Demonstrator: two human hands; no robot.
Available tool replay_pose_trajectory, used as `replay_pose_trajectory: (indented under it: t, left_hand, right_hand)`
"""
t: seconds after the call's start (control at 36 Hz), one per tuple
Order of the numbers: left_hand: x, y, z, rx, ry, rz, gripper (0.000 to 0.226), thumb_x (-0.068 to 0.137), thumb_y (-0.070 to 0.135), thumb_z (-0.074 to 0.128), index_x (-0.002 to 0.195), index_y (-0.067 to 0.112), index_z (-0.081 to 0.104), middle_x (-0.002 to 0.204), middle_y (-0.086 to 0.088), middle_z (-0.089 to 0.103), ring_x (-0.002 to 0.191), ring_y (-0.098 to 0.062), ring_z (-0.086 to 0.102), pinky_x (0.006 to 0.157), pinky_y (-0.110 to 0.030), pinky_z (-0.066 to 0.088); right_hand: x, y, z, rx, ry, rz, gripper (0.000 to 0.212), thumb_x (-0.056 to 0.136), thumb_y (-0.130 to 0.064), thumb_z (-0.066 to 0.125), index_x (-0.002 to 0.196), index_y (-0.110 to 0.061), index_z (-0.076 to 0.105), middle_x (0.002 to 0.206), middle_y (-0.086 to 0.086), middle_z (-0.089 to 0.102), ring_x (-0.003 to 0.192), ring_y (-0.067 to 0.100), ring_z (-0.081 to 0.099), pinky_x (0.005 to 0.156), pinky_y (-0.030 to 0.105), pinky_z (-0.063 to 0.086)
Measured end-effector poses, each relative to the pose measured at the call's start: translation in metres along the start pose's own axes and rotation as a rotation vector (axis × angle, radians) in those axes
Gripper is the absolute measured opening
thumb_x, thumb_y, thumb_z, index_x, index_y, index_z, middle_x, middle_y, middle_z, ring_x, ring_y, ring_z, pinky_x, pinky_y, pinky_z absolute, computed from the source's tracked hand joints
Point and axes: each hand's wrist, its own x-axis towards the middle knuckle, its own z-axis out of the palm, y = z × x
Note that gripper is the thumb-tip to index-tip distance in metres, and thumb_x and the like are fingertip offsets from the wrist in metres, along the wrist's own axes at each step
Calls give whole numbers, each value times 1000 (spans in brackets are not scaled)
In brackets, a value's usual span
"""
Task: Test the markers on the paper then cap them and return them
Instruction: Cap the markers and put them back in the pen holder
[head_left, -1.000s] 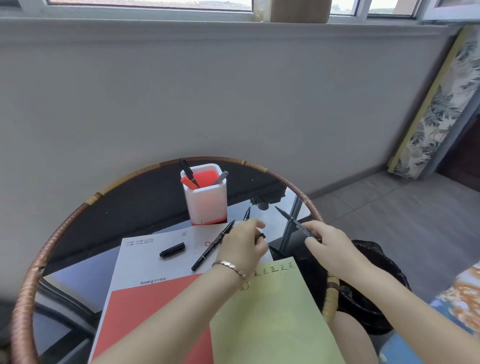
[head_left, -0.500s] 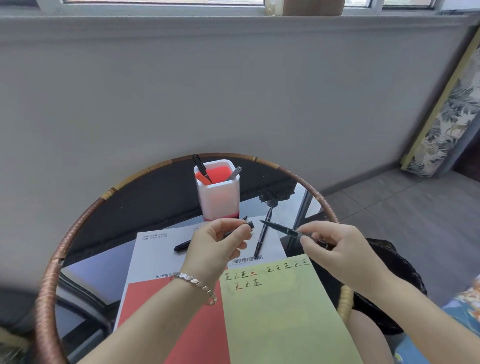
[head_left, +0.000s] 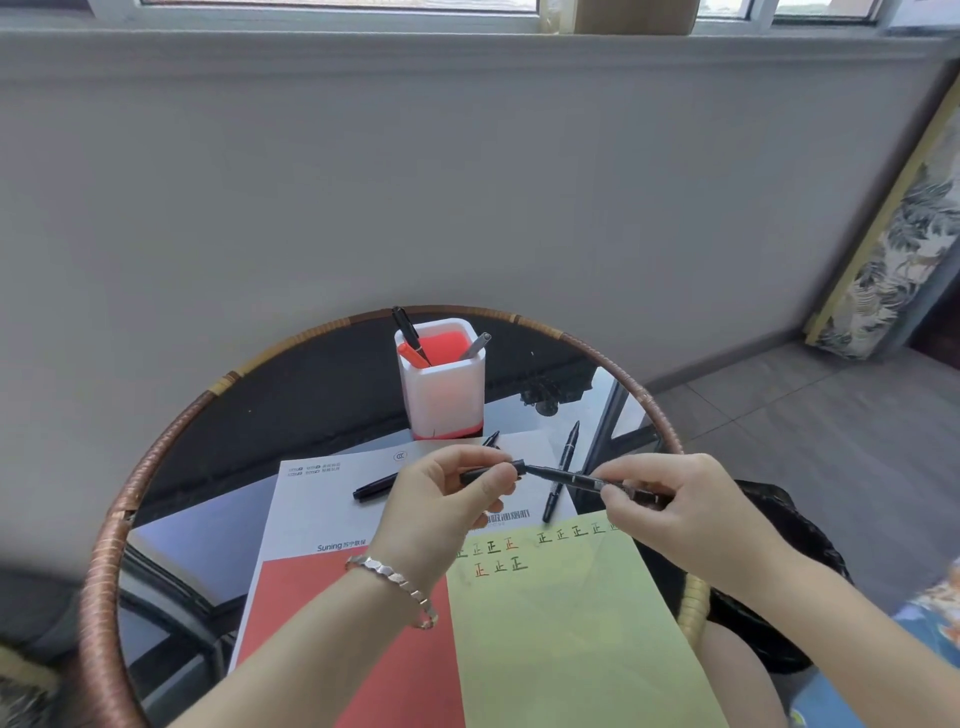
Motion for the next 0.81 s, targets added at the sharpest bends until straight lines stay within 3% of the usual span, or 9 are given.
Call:
replay_pose_trajectory:
  t: [0.08, 0.14, 0.19, 0.28, 0.39, 0.56, 0.64, 0.72, 0.81]
  left_hand:
    - [-3, 2, 1, 90, -38, 46, 11, 80, 5, 68, 78, 16, 69, 58, 7, 65, 47, 0, 55, 50, -12, 45]
    - [-5, 3, 2, 144, -72, 71, 11, 79, 5, 68, 79, 16, 69, 60, 6, 65, 47, 0, 54, 51, -12, 45]
    - [-8, 5, 3, 188, -109, 85, 9, 81, 5, 67, 81, 15, 69, 58, 7, 65, 46, 0, 53, 51, -12, 45]
    - [-10, 7, 3, 242, -138, 107, 9, 83, 7, 64, 80, 15, 68, 54, 7, 63, 43, 0, 50, 49, -12, 43]
    - [-12, 9, 2, 256, -149, 130, 12, 84, 7, 63, 77, 16, 68, 51, 8, 61, 43, 0, 48, 49, -12, 41]
    - [-16, 7, -1, 320, -140, 324, 20, 83, 6, 65, 76, 24, 65, 55, 17, 62, 50, 3, 54, 52, -9, 41]
    - [-14, 8, -3, 452, -161, 451, 12, 80, 14, 67, 78, 25, 66, 63, 25, 62, 56, 4, 57, 55, -6, 40]
    - [-8, 8, -2, 430, -153, 361, 16, 80, 5, 68, 77, 21, 68, 58, 18, 63, 54, 2, 57, 55, -9, 43]
    - [-2, 7, 6, 284, -66, 225, 9, 78, 3, 69, 76, 11, 70, 57, 7, 64, 51, -1, 59, 53, -14, 48]
  right_hand:
    - [0, -1, 0, -65, -22, -54, 14, 76, -22, 63, 77, -33, 71, 65, -13, 68, 55, 7, 57, 54, 22, 46]
    - [0, -2, 1, -128, -30, -128, 15, 75, -35, 58, 81, -31, 71, 68, -13, 69, 63, 7, 60, 57, 23, 48]
    - [0, -2, 1, -190, -24, -223, 24, 76, -43, 53, 84, -30, 71, 67, -16, 67, 65, 3, 59, 57, 20, 46]
    - [2, -1, 3, -232, 26, -347, 23, 79, -39, 54, 84, -25, 72, 62, -26, 54, 57, -7, 50, 53, 8, 38]
    - [4, 1, 10, -210, 69, -386, 19, 79, -36, 55, 81, -24, 71, 55, -12, 58, 53, 6, 50, 47, 19, 40]
    - [5, -2, 15, 31, 10, -272, 18, 75, -42, 55, 87, -33, 64, 59, 5, 61, 53, 16, 52, 51, 31, 41]
    - [1, -1, 18, 223, -87, -143, 22, 74, -39, 60, 87, -22, 65, 54, 13, 49, 52, 20, 40, 52, 32, 32]
    - [2, 3, 20, 257, -147, -34, 6, 84, -23, 63, 85, -19, 68, 56, 1, 46, 56, 12, 39, 55, 27, 31]
    - [3, 10, 20, 57, -42, 3, 15, 87, -27, 58, 77, -30, 69, 68, -5, 60, 67, 11, 51, 64, 24, 40]
